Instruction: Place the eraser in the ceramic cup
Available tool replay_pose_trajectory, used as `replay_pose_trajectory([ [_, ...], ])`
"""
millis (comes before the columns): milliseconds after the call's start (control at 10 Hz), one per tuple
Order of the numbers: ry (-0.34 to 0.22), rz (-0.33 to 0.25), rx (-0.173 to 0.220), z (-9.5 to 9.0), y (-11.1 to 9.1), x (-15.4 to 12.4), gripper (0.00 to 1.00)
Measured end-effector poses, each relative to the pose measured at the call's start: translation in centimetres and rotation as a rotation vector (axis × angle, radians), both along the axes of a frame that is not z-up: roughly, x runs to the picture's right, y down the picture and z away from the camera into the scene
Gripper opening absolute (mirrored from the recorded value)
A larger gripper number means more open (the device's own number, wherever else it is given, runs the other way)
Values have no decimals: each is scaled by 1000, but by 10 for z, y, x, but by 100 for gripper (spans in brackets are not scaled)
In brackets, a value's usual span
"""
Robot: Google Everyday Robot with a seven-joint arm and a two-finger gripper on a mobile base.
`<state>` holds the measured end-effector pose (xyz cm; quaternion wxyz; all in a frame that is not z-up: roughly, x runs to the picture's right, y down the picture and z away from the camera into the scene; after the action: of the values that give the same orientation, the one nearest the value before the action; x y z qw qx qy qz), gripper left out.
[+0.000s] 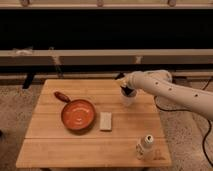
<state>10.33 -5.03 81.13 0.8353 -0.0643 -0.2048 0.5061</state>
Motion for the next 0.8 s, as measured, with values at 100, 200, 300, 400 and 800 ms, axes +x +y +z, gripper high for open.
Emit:
replay_pose_trajectory([
  [100, 9, -2, -5, 3, 2, 1, 80],
  [200, 16, -4, -8, 4, 3, 3, 80],
  [300, 27, -8, -9, 5, 3, 4, 80],
  [400, 34, -13, -8, 5, 3, 4, 80],
  [800, 48, -36, 7, -1, -2, 4, 80],
])
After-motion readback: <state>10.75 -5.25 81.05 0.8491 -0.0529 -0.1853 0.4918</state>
